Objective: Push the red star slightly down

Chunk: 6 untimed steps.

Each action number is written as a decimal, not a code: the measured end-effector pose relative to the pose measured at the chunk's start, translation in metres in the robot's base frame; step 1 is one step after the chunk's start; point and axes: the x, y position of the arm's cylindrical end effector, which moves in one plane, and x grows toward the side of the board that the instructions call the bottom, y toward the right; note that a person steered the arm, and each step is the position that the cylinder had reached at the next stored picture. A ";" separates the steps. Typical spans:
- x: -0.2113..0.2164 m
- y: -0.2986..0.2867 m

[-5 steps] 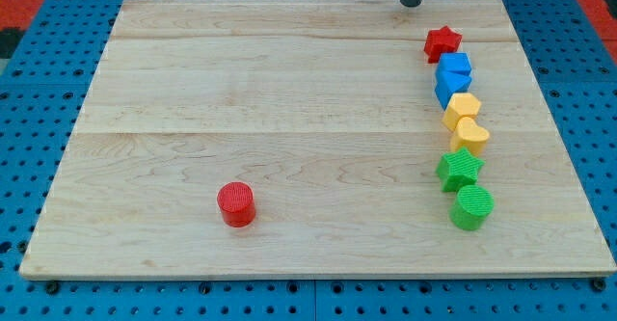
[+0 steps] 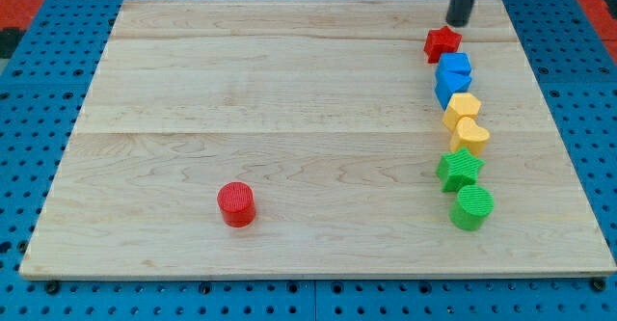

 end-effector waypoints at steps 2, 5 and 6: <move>0.071 -0.121; 0.135 -0.072; 0.201 -0.086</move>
